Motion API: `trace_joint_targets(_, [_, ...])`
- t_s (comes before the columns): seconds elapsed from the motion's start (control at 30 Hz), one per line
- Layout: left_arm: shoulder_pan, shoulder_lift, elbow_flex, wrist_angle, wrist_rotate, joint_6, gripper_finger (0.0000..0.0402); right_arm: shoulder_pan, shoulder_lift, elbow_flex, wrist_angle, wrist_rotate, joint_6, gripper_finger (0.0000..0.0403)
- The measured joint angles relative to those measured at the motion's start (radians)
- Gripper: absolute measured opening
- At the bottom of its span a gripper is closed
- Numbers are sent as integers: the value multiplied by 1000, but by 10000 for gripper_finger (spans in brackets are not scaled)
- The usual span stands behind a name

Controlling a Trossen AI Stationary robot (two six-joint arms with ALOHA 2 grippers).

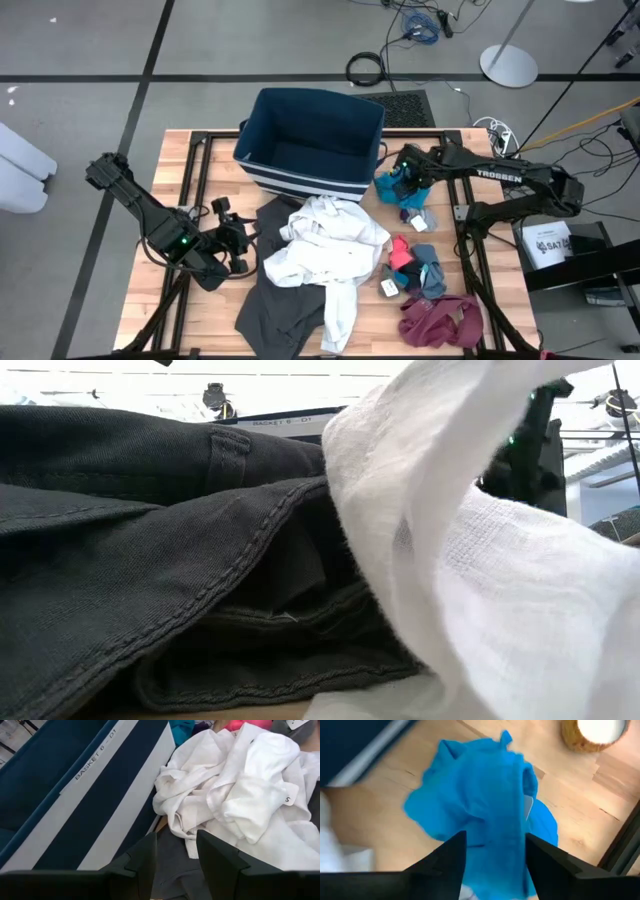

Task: Sort clothes
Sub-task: Move the blue short to the right of the table, then move the white sock to the right of the table

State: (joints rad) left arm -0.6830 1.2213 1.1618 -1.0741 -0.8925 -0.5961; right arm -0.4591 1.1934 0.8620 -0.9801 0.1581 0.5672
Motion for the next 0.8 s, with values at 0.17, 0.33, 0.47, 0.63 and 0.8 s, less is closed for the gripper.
trace_joint_targets(0.17, [0,0,0,33,12,0,150,1,0,142,-102,-3,15,193])
trace_joint_targets(0.33, [0,3,0,54,54,0,150,2,0,289,-218,-2,17,192])
trace_joint_targets(0.47, [0,26,-14,101,82,8,150,33,-3,376,-266,0,35,192])
trace_joint_targets(0.63, [0,71,-49,121,126,10,150,132,-31,403,-261,2,51,192])
trace_joint_targets(0.8, [0,108,-72,152,145,2,150,280,-69,403,-260,68,125,192])
